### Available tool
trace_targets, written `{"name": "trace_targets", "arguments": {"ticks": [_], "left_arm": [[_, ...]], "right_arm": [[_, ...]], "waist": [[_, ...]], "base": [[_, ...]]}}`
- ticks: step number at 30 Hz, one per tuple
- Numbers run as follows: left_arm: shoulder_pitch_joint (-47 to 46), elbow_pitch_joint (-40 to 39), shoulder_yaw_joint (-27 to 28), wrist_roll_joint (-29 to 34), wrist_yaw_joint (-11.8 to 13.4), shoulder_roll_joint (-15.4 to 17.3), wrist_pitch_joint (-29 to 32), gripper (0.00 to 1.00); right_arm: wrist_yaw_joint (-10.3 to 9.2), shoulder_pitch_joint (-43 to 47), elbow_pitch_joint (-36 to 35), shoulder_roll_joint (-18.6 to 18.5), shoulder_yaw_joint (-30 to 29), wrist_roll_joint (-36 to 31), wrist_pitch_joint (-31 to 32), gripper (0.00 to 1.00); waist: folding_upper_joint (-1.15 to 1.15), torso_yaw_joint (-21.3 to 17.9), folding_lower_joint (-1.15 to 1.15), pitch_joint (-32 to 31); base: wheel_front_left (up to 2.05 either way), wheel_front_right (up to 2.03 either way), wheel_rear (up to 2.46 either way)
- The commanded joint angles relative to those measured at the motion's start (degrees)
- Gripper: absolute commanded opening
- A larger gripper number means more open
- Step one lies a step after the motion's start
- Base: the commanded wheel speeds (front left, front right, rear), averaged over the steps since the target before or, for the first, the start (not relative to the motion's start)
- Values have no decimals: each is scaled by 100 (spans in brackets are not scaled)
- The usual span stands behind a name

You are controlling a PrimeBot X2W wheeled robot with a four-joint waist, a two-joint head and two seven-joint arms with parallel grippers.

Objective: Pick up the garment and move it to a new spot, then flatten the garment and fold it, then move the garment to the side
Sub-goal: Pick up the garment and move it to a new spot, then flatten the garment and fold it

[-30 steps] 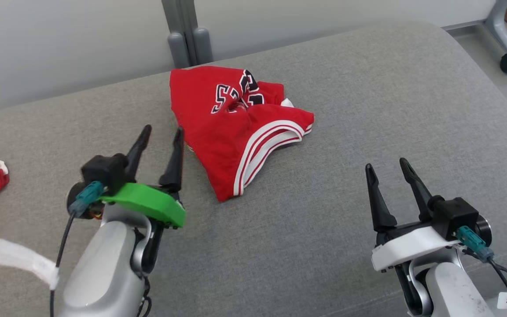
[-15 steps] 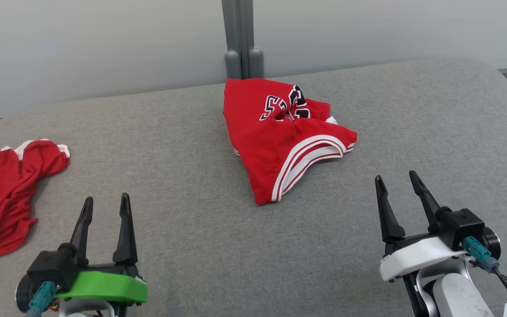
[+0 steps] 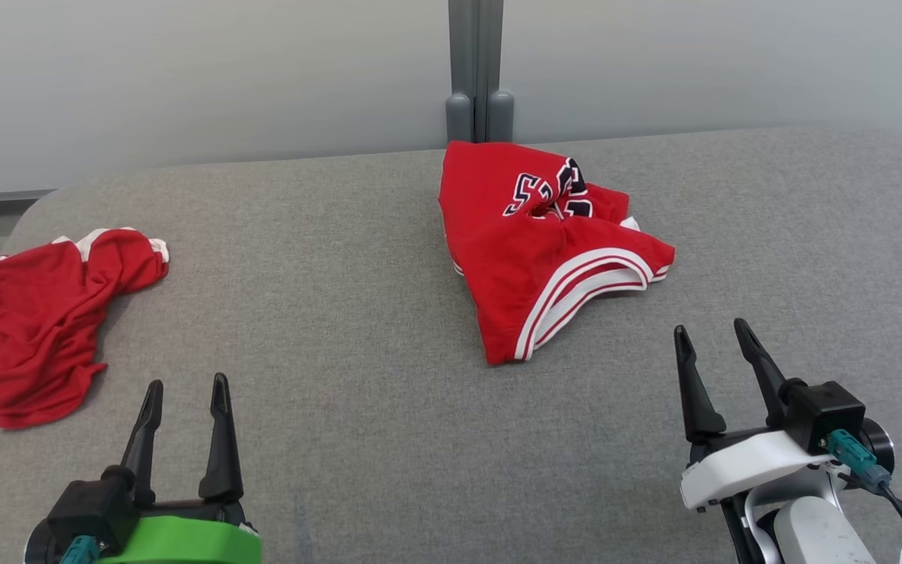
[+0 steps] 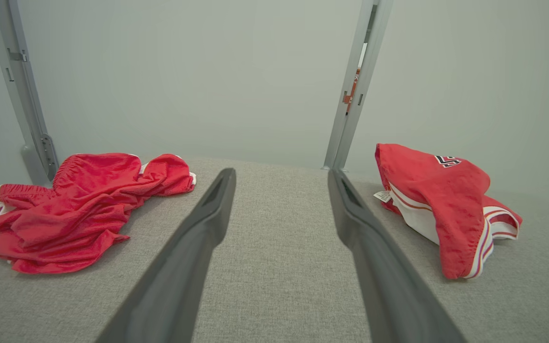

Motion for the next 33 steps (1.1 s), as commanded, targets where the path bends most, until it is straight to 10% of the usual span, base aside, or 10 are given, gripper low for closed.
{"name": "trace_targets", "arguments": {"ticks": [1,16,33], "left_arm": [[49,6,24,32,-39,-16,-3,100],[-229,138,55,188,-173,-134,-3,100],[-639,297,-119,180,-312,-281,-3,100]], "right_arm": [[-4,39,17,-15,-9,38,-17,100],[-4,-658,428,-13,571,374,427,100],[-3,-2762,3782,-3,1790,1943,612,100]], "waist": [[0,10,0,24],[0,261,0,213],[0,974,0,728]], "base": [[0,0,0],[0,0,0],[0,0,0]]}}
